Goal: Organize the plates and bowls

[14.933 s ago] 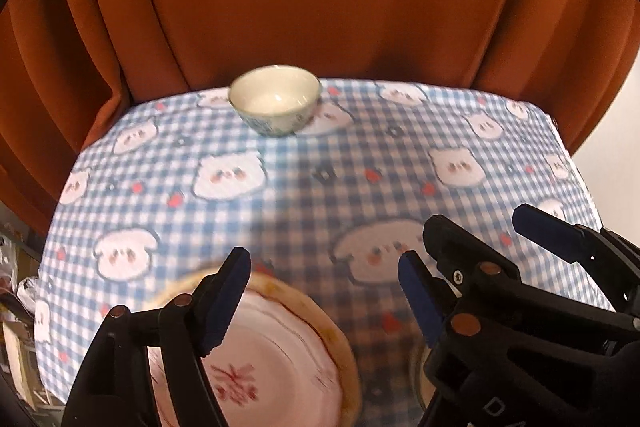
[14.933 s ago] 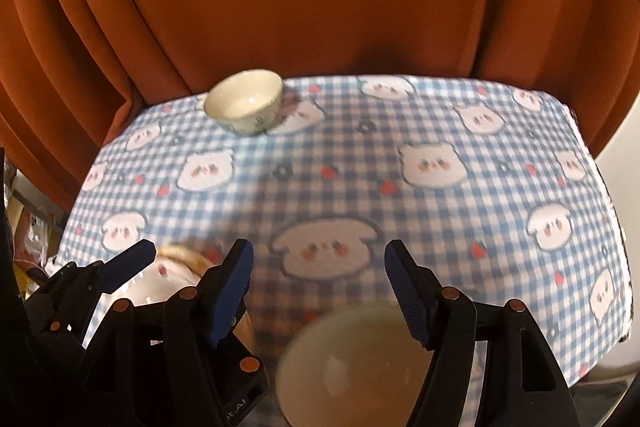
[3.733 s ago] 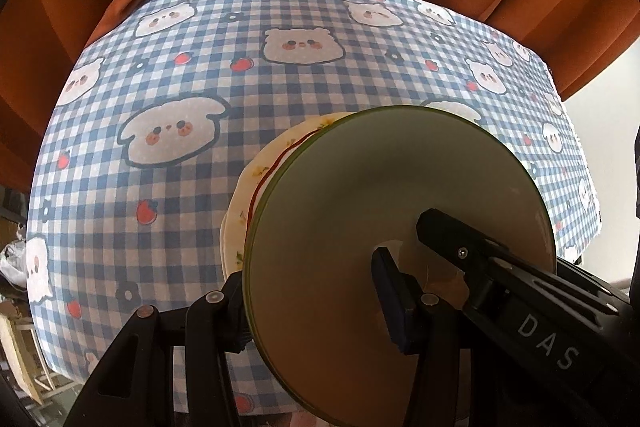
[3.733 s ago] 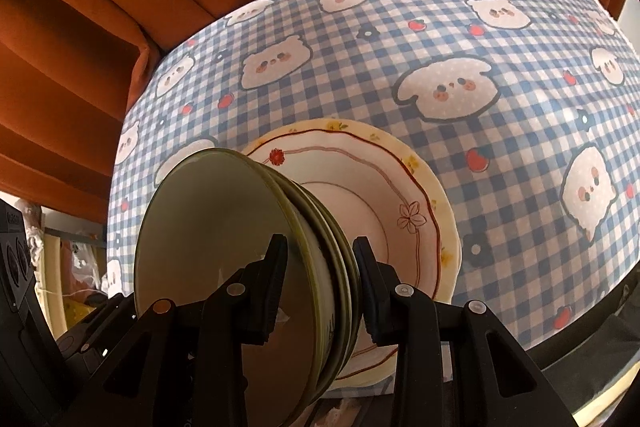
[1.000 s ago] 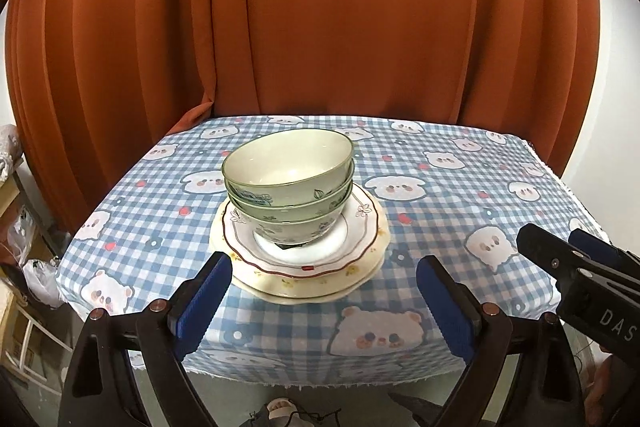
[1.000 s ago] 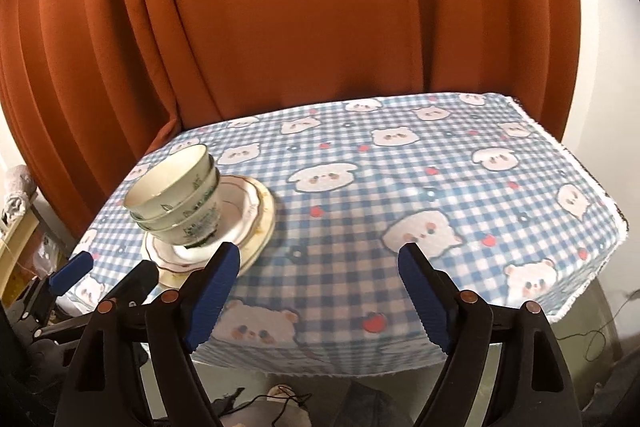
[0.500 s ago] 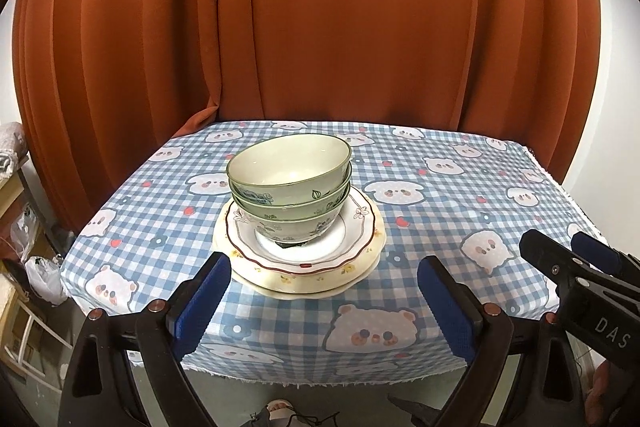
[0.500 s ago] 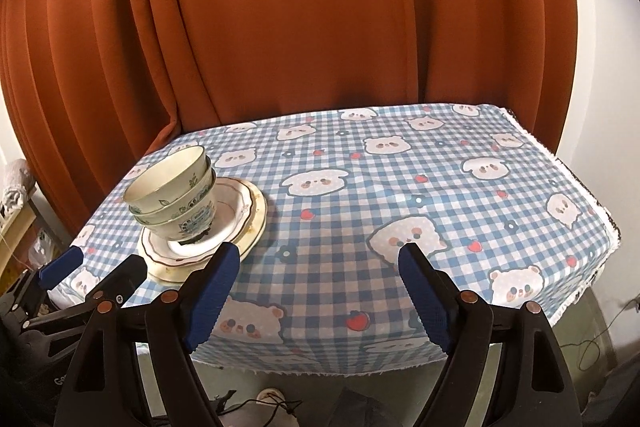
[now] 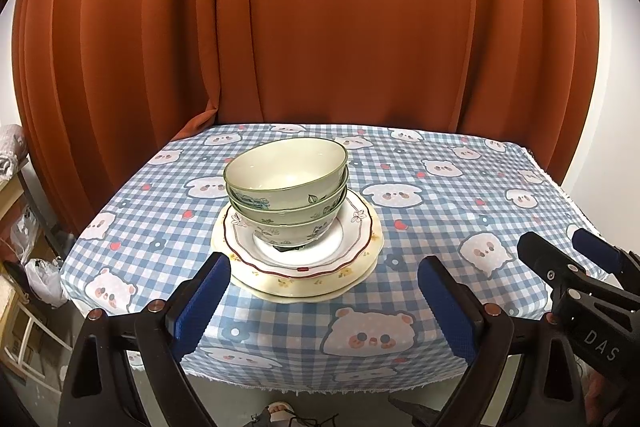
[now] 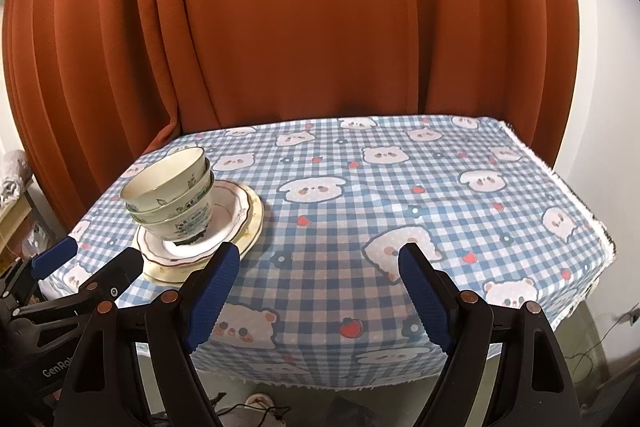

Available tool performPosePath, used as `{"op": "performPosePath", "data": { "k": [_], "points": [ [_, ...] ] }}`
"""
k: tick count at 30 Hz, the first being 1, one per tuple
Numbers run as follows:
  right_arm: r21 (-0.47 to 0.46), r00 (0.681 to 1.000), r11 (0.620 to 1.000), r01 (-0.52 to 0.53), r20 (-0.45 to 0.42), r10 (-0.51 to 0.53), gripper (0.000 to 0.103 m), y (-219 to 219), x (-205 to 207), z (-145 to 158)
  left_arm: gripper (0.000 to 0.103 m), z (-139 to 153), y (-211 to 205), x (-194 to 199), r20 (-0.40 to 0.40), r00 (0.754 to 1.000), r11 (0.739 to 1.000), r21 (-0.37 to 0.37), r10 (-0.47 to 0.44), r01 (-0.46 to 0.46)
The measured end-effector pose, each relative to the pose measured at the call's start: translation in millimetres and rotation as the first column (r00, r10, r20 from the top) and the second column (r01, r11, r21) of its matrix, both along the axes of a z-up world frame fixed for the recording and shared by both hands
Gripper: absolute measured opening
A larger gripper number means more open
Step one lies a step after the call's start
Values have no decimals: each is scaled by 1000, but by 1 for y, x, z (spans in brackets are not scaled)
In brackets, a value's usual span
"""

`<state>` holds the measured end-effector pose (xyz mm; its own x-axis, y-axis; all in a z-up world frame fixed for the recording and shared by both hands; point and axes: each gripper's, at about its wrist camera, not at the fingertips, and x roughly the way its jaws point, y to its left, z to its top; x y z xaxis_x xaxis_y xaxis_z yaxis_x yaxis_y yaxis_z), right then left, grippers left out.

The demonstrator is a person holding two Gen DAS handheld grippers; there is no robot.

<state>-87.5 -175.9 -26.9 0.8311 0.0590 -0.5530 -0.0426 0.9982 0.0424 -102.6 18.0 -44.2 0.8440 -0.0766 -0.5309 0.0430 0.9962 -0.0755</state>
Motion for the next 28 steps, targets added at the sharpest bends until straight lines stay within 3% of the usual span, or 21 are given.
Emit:
{"op": "performPosePath", "data": {
  "k": [28],
  "points": [
    [18,999,999,26,-21,-25,84,-9,3,-5,99,-2,-8,5,-12,1000,1000,0,-15,15]
  ]
}}
